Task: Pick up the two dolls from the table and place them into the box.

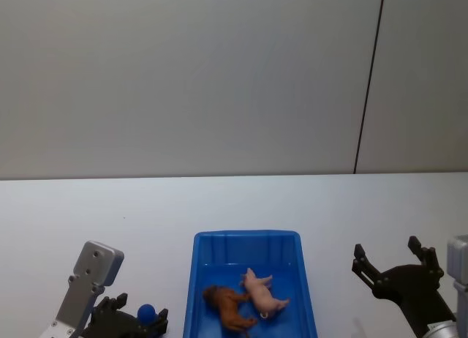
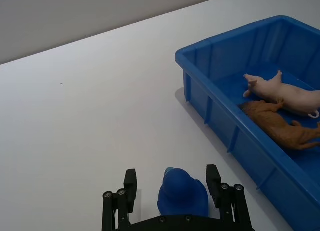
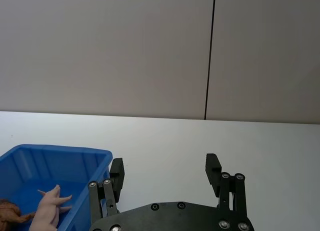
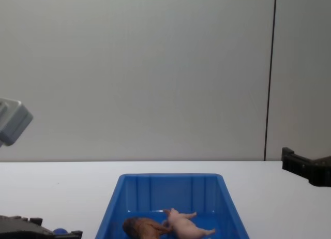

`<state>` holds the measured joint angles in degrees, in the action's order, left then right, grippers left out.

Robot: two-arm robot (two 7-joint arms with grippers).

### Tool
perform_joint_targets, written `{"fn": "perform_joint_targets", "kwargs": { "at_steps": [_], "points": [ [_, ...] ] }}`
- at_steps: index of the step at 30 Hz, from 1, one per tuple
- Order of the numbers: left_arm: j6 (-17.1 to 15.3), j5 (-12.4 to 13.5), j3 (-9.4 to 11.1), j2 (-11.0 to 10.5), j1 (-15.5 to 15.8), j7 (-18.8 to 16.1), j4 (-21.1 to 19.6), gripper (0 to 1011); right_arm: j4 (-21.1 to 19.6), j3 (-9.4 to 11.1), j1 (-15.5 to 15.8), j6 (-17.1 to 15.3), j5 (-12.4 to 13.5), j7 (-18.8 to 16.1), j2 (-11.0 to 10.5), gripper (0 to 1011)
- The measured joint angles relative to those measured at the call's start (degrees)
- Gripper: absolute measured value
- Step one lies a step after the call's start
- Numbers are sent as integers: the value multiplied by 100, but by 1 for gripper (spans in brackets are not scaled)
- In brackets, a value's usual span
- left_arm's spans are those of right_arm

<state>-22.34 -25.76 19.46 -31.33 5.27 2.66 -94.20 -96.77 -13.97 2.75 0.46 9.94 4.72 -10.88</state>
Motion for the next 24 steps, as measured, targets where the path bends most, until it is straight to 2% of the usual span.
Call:
{"fn": "perform_joint_targets", "kwargs": {
  "at_steps": [6, 7, 10, 11, 13, 14, 17, 18, 24],
  "points": [
    [-43, 78, 2, 34, 57, 147, 115, 758, 0, 0, 0, 0, 0, 0, 0, 1001],
    [-54, 94, 4, 42, 69, 175, 144, 705, 0, 0, 0, 0, 0, 0, 0, 1001],
    [-74, 117, 7, 52, 82, 219, 175, 647, 0, 0, 0, 0, 0, 0, 0, 1001],
    [-83, 132, 8, 60, 91, 243, 195, 575, 0, 0, 0, 0, 0, 0, 0, 1001],
    [-92, 143, 10, 66, 99, 268, 212, 533, 0, 0, 0, 0, 0, 0, 0, 1001],
    [-96, 149, 11, 68, 104, 277, 220, 473, 0, 0, 0, 0, 0, 0, 0, 1001],
    [-104, 180, 12, 79, 116, 315, 246, 413, 0, 0, 0, 0, 0, 0, 0, 1001],
    [-104, 185, 12, 81, 118, 319, 251, 356, 0, 0, 0, 0, 0, 0, 0, 1001],
    [-97, 222, 12, 92, 121, 344, 263, 306, 0, 0, 0, 0, 0, 0, 0, 1001]
  ]
}}
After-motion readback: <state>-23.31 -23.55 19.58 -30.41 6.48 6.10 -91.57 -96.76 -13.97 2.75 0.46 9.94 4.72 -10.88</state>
